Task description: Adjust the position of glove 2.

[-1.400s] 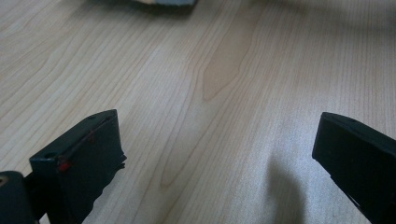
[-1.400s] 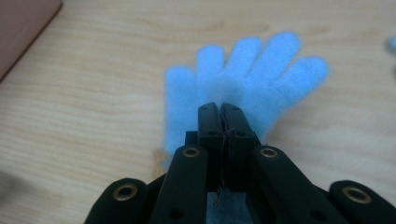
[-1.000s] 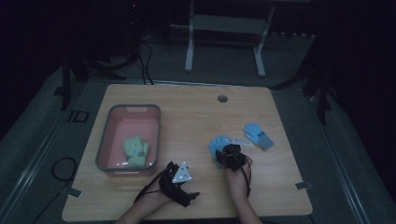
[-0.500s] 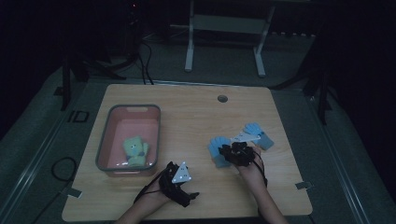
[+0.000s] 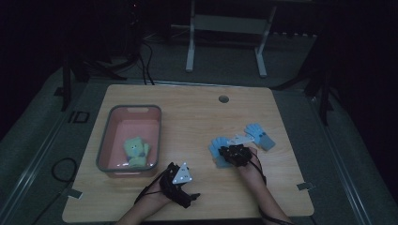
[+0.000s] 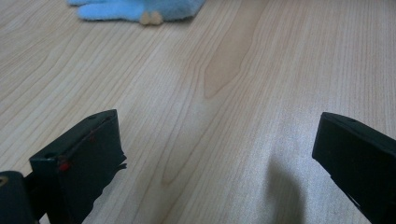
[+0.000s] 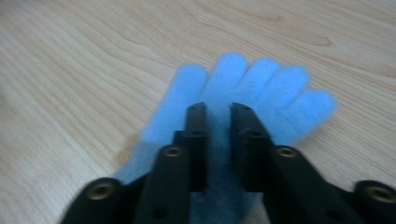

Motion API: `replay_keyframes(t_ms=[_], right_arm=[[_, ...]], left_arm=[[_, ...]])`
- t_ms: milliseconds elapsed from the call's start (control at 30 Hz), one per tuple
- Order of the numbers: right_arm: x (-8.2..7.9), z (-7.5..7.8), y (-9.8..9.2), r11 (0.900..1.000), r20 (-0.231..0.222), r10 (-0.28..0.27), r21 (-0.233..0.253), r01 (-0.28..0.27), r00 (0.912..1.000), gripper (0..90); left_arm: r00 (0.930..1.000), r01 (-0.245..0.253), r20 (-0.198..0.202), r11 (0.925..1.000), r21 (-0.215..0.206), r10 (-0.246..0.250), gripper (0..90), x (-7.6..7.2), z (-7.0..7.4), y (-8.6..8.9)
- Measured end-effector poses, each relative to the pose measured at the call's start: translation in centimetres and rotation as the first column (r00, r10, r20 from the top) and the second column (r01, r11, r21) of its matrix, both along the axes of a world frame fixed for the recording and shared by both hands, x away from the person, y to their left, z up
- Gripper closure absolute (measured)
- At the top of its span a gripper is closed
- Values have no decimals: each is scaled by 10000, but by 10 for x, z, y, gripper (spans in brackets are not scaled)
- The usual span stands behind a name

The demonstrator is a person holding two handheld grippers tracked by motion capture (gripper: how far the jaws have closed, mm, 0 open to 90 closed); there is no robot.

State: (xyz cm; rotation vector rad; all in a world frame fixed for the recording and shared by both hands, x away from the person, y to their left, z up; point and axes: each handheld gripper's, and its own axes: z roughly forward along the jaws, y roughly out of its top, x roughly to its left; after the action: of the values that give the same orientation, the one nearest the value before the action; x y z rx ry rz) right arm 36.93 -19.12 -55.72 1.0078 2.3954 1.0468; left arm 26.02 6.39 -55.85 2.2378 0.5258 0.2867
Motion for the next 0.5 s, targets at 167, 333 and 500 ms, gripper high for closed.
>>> replay_keyframes(t_ms=[167,333,500], right_arm=[[-8,8,9,9925,216,-1209,183,1205,9924,885],[-20,27,14,9777,254,-1990,729,1968,9797,885],[-31,28,19,9722,12,-2189,857,2180,9757,885]], left_arm=[[10000,-11,1,10000,2,11,19,0,0,0],[10000,-5,-4,10000,-22,5,19,0,0,0],[10000,1,11,10000,-48,-1,19,-1,0,0]])
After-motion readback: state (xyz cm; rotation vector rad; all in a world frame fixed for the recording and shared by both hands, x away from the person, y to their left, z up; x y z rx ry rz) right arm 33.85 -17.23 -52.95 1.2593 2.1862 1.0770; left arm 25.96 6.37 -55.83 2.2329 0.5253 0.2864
